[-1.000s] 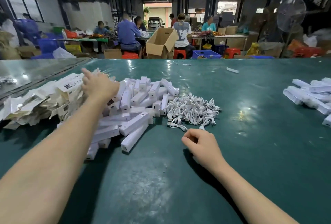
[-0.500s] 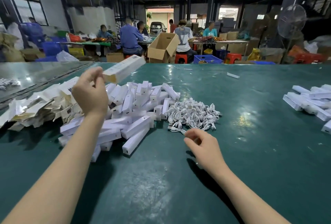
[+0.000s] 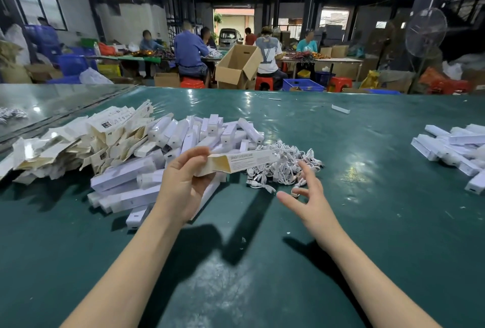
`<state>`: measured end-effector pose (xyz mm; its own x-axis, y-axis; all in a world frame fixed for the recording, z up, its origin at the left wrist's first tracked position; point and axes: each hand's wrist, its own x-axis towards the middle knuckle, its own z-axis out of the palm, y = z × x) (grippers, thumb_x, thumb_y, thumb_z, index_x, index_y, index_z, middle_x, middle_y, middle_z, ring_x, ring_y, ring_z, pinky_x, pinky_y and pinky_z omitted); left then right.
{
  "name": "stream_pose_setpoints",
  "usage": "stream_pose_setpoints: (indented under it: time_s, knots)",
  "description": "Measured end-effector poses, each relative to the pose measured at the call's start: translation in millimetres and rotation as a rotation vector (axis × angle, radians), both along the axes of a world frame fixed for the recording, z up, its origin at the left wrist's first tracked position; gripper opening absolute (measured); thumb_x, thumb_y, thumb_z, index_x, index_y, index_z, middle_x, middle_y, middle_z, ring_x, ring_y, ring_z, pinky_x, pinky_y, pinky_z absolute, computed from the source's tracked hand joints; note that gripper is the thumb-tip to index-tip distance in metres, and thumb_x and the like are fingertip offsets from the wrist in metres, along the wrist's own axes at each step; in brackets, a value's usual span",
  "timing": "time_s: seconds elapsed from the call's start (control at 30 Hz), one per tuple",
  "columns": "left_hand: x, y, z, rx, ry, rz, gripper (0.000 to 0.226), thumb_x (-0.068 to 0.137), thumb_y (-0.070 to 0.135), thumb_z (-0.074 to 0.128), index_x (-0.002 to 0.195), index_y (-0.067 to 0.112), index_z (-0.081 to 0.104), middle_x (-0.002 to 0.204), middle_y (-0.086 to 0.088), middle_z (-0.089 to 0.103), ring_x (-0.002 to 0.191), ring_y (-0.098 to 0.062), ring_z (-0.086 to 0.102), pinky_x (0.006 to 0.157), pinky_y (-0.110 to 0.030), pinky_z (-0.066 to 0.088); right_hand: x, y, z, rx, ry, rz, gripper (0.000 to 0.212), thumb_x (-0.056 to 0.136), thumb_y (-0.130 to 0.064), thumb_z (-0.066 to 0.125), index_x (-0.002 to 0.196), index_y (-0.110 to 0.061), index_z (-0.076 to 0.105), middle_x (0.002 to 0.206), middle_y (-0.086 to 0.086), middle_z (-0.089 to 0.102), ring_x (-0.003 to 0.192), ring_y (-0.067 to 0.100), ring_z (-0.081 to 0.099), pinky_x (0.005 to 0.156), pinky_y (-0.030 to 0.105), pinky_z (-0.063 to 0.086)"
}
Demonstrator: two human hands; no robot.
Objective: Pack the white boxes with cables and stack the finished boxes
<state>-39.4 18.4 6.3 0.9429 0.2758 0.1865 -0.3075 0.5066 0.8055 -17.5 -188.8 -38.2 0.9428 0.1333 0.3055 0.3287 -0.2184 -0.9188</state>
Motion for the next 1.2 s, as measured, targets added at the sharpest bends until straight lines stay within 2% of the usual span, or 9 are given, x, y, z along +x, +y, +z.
stream_pose_setpoints:
  time_s: [0.1,0.2,0.3,0.37,0.43,0.53,0.77,1.03,1.2]
  knots:
    - [0.3,5.8,-1.2,-0.249,-0.003,-0.022,0.048,0.09,-0.005,0.038,0.058,0.013,0.069,0.054,0.0,0.063,0.05,-0.008,0.062,0.05,-0.016,0.051,-3.5,-2.1,1.5,0.037,-0.001,0.092,0.071,0.083,-0.015,0.066,0.116,-0.06,0.023,0.138,-0.014,0.025,0.11,0.011,0.048,0.073,0.0,0.04]
    - [2.9,9.0,-3.9,-0.401,0.014,-0.073,0.042,0.091,-0.003,0.038,0.062,0.008,0.065,0.055,-0.001,0.061,0.05,-0.007,0.06,0.047,-0.012,0.048,-5.1,-0.1,-1.0,0.145,0.078,0.258,0.059,0.086,-0.012,0.06,0.123,-0.051,0.035,0.135,-0.026,0.038,0.097,0.002,0.058,0.091,0.021,0.048]
    - [7.7,5.1,-10.4,-0.446,0.082,-0.053,0.03,0.092,-0.001,0.041,0.073,0.004,0.064,0.06,-0.003,0.063,0.052,-0.007,0.062,0.051,-0.012,0.05,-2.6,1.4,0.8,0.359,0.121,0.171,0.032,0.086,-0.003,0.057,0.107,-0.028,0.057,0.091,-0.01,0.064,0.067,0.01,0.058,0.074,0.03,0.057]
    - [9.3,-0.3,-15.2,-0.471,0.118,-0.074,0.016,0.093,0.015,0.047,0.088,0.003,0.057,0.07,-0.006,0.066,0.061,-0.01,0.065,0.057,-0.018,0.054,-2.3,-0.9,3.6,0.364,0.12,0.049,0.014,0.086,-0.004,0.058,0.091,-0.017,0.062,0.074,0.0,0.058,0.053,0.012,0.051,0.063,0.033,0.056]
    - [8.3,-6.0,-19.2,-0.522,0.107,-0.185,0.036,0.081,0.041,0.054,0.091,0.006,0.054,0.078,-0.005,0.066,0.074,-0.016,0.064,0.067,-0.029,0.058,-1.2,-3.6,2.2,0.307,0.129,-0.023,0.005,0.083,-0.008,0.063,0.081,-0.012,0.061,0.064,0.001,0.055,0.041,0.01,0.047,0.051,0.028,0.048]
    - [4.2,-20.6,-21.2,-0.279,0.078,-0.276,0.037,0.068,0.042,0.055,0.086,0.01,0.059,0.08,-0.001,0.068,0.078,-0.017,0.066,0.071,-0.033,0.058,-3.2,1.3,1.1,0.249,0.162,0.009,0.013,0.082,-0.011,0.065,0.073,-0.008,0.057,0.053,0.001,0.052,0.034,0.011,0.043,0.044,0.025,0.04]
    - [-0.1,-46.3,-31.6,0.375,0.149,-0.084,0.003,0.088,0.008,0.057,0.091,0.008,0.056,0.082,-0.002,0.067,0.073,-0.013,0.067,0.061,-0.023,0.055,-17.1,13.4,4.2,0.169,0.283,0.254,0.022,0.089,-0.016,0.054,0.069,-0.008,0.052,0.052,0.0,0.054,0.042,0.01,0.05,0.038,0.018,0.039]
    - [0.4,-37.5,-28.8,0.298,0.246,0.087,0.006,0.089,0.011,0.057,0.086,0.016,0.059,0.074,-0.002,0.066,0.061,-0.012,0.063,0.055,-0.026,0.051,-31.3,24.8,7.5,0.213,0.344,0.477,0.008,0.088,-0.004,0.054,0.091,-0.01,0.058,0.056,0.002,0.062,0.042,0.011,0.053,0.042,0.021,0.046]
    - [-4.6,-47.5,-28.6,0.24,0.217,-0.19,0.018,0.095,0.021,0.044,0.105,0.009,0.052,0.082,-0.006,0.065,0.064,-0.017,0.061,0.054,-0.029,0.05,-28.6,24.0,5.7,0.313,0.392,0.435,0.008,0.086,-0.005,0.055,0.093,-0.008,0.055,0.059,0.005,0.064,0.043,0.014,0.054,0.044,0.022,0.046]
